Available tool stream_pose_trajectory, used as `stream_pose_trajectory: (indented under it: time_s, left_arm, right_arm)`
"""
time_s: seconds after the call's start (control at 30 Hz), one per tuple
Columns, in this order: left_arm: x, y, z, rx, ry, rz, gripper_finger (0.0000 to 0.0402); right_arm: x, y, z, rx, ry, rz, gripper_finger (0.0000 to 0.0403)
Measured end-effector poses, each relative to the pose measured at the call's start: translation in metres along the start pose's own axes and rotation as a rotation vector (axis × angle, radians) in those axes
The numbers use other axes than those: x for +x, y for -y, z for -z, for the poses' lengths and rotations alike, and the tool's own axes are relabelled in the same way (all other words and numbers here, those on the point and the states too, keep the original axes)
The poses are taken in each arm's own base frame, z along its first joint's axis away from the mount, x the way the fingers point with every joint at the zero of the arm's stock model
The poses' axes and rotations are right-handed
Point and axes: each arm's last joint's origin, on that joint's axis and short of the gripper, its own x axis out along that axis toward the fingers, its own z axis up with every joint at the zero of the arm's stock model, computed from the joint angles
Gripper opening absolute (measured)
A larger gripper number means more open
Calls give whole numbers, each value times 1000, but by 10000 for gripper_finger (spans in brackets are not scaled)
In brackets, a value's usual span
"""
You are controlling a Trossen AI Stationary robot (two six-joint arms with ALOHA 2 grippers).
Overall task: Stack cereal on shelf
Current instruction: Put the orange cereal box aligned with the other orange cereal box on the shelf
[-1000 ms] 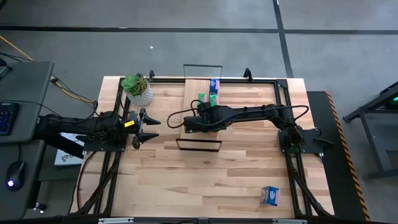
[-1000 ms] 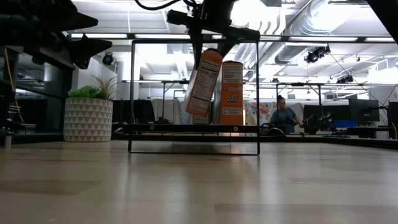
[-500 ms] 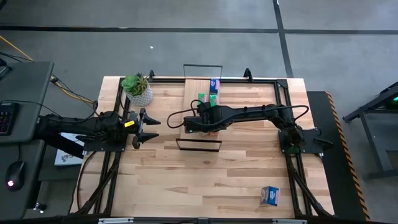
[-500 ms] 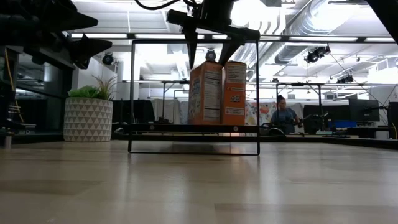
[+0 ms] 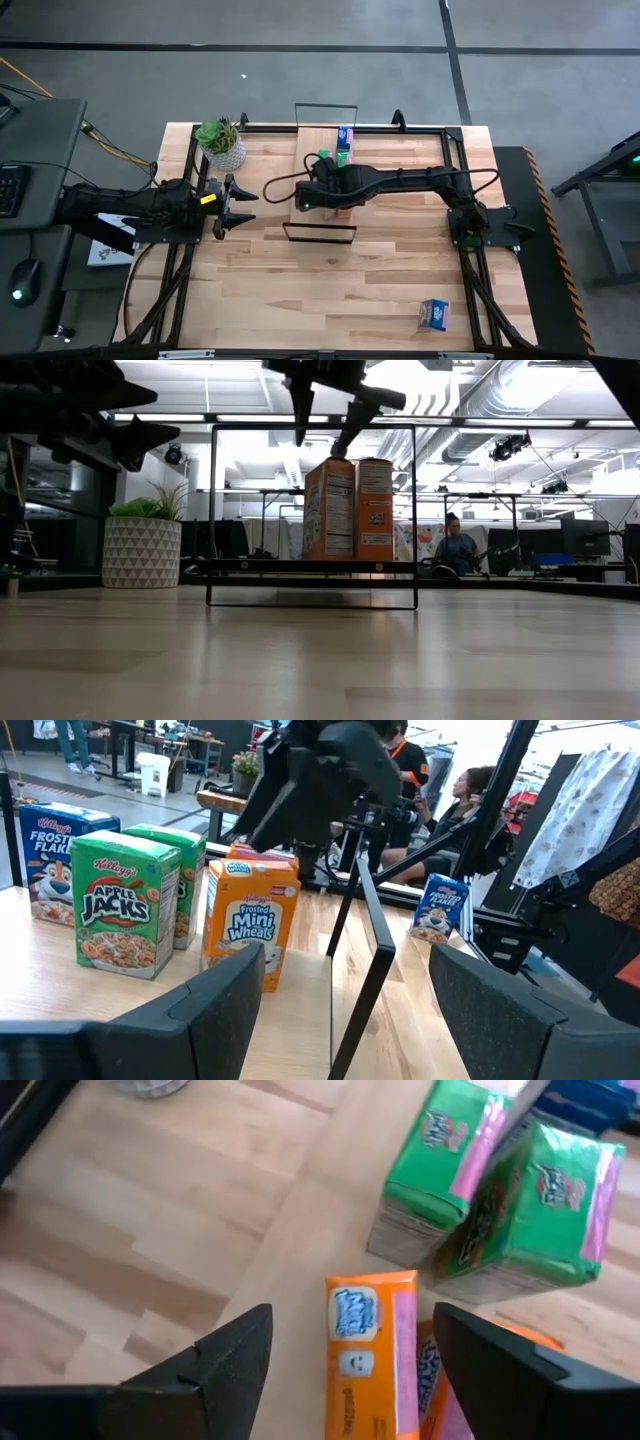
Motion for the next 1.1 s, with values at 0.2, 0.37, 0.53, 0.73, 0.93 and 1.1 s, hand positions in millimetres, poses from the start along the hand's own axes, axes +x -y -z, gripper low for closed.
stream_pose_trajectory:
  time_s: [0.2,0.37,0.53,0.73,0.93,1.1]
  left_arm:
    - [0,0,1,0,-8,-2,275]
    - [0,0,1,0,-11,-2,275]
    - [0,0,1,-1,-11,-2,275]
    - [0,0,1,-1,-11,-2,275]
    - [0,0,1,-1,-11,-2,275]
    - [0,0,1,-1,-12,-2,275]
  right_arm:
    - [-19,-7,15,-168,-2,-32,209]
    - [-23,-2,33,-265,1,65,45]
    - [-14,-1,40,-348,-30,82,25]
    - [-9,1,37,-426,-27,100,7]
    - [-4,4,29,-464,-30,112,2]
    - [-1,6,25,-474,-70,99,0]
